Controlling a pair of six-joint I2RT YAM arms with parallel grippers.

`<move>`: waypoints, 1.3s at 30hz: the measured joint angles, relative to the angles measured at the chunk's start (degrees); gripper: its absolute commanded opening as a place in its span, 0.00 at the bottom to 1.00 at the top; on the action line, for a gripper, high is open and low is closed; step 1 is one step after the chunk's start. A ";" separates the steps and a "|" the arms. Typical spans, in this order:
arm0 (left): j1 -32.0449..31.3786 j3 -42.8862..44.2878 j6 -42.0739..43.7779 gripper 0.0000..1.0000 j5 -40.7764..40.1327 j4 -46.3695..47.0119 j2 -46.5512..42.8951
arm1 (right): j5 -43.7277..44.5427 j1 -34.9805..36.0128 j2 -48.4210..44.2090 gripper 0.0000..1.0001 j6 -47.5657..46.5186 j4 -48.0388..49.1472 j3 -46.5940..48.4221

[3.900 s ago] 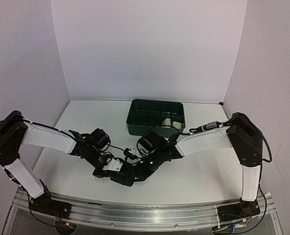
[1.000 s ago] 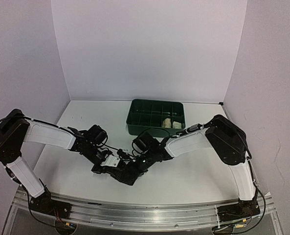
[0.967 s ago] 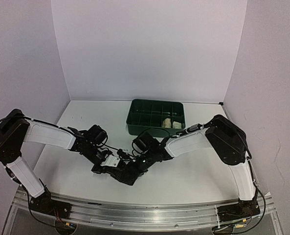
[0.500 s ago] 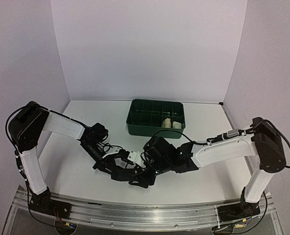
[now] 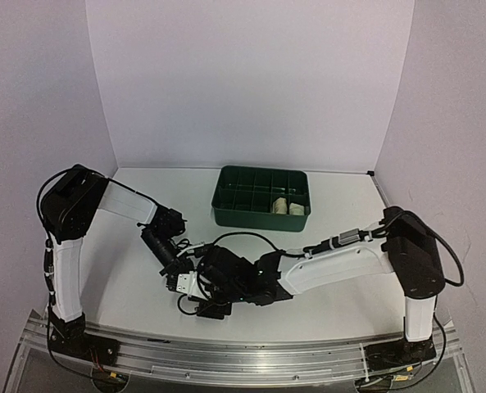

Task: Roll the underwear
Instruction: Roll the underwear to the center of the board, then pick up the underwear from the center of the board.

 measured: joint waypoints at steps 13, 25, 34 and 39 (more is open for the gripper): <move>0.14 5.00 -0.86 0.00 4.37 -9.01 6.52 | 0.72 -3.14 6.57 0.59 4.17 -9.16 5.73; 0.51 5.16 -0.46 0.41 4.78 -10.57 6.73 | -3.23 -3.86 7.18 0.00 9.58 -12.58 7.23; 5.02 6.23 -0.88 0.55 1.45 -10.22 2.13 | -7.93 -6.20 7.20 0.00 23.15 -13.29 7.67; 9.72 6.23 -5.18 0.55 -1.44 -4.20 -4.50 | -10.08 -7.27 7.18 0.00 33.06 -13.40 7.65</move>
